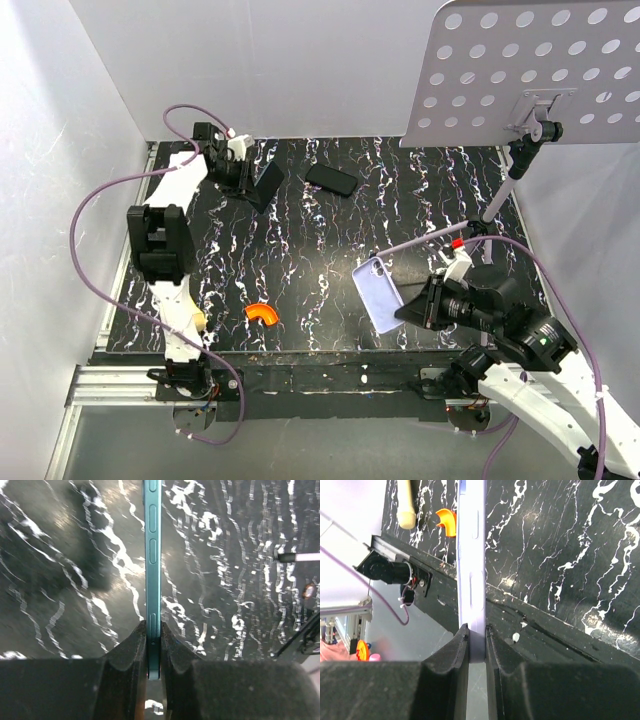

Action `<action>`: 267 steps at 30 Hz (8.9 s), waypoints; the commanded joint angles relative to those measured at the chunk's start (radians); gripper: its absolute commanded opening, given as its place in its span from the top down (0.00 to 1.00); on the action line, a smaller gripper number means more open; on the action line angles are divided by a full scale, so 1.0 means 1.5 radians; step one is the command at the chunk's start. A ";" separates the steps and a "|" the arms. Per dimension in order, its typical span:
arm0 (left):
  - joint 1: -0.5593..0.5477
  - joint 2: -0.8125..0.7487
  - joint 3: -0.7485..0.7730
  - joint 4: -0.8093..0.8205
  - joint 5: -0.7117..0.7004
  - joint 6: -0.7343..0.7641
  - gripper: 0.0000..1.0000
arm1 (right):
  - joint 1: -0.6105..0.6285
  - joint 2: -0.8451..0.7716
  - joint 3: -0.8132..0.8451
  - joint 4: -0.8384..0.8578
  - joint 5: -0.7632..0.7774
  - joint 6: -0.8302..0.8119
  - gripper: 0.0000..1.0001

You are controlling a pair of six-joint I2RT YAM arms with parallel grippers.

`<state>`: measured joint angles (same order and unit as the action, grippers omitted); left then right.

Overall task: Take the phone out of the phone case
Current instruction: Place the phone at the center of the board, then place the phone case at the center of the board, then move the phone to the center of the board.

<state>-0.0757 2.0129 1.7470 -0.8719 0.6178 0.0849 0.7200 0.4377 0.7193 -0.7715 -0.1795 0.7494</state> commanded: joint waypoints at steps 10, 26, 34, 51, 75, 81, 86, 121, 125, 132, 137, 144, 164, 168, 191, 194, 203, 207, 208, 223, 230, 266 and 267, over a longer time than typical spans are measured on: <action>0.026 0.208 0.256 -0.245 0.077 0.189 1.00 | 0.001 0.002 0.048 -0.051 -0.040 -0.032 0.99; 0.027 0.277 0.263 -0.174 -0.224 0.150 0.80 | 0.002 0.126 -0.035 0.106 -0.107 0.014 0.99; 0.027 0.263 0.246 -0.116 -0.290 0.144 0.56 | 0.003 0.161 -0.040 0.144 -0.112 0.029 0.99; -0.044 -0.172 -0.165 0.230 -0.269 -0.297 0.21 | 0.004 0.166 -0.113 0.114 0.034 0.061 0.99; -0.197 -0.442 -0.621 0.716 -0.138 -0.680 0.23 | 0.009 0.274 -0.091 0.240 -0.181 -0.199 0.99; -0.195 -0.489 -0.554 0.523 -0.231 -0.554 0.23 | 0.010 0.505 0.001 0.296 -0.327 -0.263 0.99; -0.192 -0.502 -0.548 0.475 -0.242 -0.541 0.22 | 0.026 0.605 0.032 0.418 -0.364 -0.243 0.99; -0.182 -0.481 -0.580 0.541 -0.223 -0.654 0.24 | 0.119 0.564 -0.089 0.635 -0.246 -0.102 0.99; -0.182 -0.487 -0.587 0.541 -0.221 -0.656 0.23 | 0.108 0.540 -0.107 0.579 -0.196 -0.123 0.99; -0.182 -0.471 -0.582 0.569 -0.185 -0.680 0.21 | 0.108 0.566 -0.139 0.591 -0.185 -0.121 0.99; -0.195 -0.425 -0.604 0.664 -0.131 -0.764 0.19 | 0.105 0.617 -0.122 0.609 -0.185 -0.123 0.96; -0.212 -0.361 -0.650 0.814 -0.133 -0.912 0.20 | 0.099 0.640 -0.062 0.514 -0.124 -0.139 0.63; -0.269 0.197 -0.239 1.254 -0.245 -0.919 1.00 | 0.098 0.187 0.004 0.082 0.124 -0.033 0.37; -0.277 0.297 -0.081 1.231 -0.283 -0.914 1.00 | 0.099 0.130 0.011 0.031 0.142 -0.017 0.38; -0.303 0.531 0.461 0.465 -0.498 -0.908 1.00 | 0.099 0.025 -0.006 0.029 0.166 0.029 0.43; -0.304 0.520 0.463 0.398 -0.510 -0.909 1.00 | 0.100 0.017 -0.008 0.026 0.171 0.033 0.43; -0.295 0.368 0.293 0.181 -0.542 -0.807 1.00 | 0.100 0.035 -0.003 0.047 0.176 0.026 0.43; -0.286 0.286 0.173 0.183 -0.497 -0.734 1.00 | 0.100 0.058 0.000 0.070 0.167 0.016 0.43; -0.288 0.263 0.144 0.208 -0.458 -0.687 1.00 | 0.100 0.063 -0.001 0.076 0.163 0.014 0.43; -0.286 0.110 0.063 0.190 -0.402 -0.235 0.02 | 0.100 0.046 -0.031 0.097 0.143 0.033 0.44; -0.286 0.223 0.220 0.115 -0.563 -0.145 0.02 | 0.100 0.025 -0.023 0.077 0.162 0.035 0.44; -0.248 0.451 0.484 0.136 -0.546 -0.155 0.45 | 0.102 0.008 -0.026 0.074 0.186 0.052 0.46; -0.247 0.449 0.481 0.133 -0.533 -0.148 0.51 | 0.101 0.010 -0.026 0.074 0.186 0.051 0.46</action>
<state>-0.4759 2.6705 2.4592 -0.6464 -0.2176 -0.1940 0.8661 0.4576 0.6708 -0.6849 0.0769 0.8150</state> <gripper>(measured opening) 0.655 0.545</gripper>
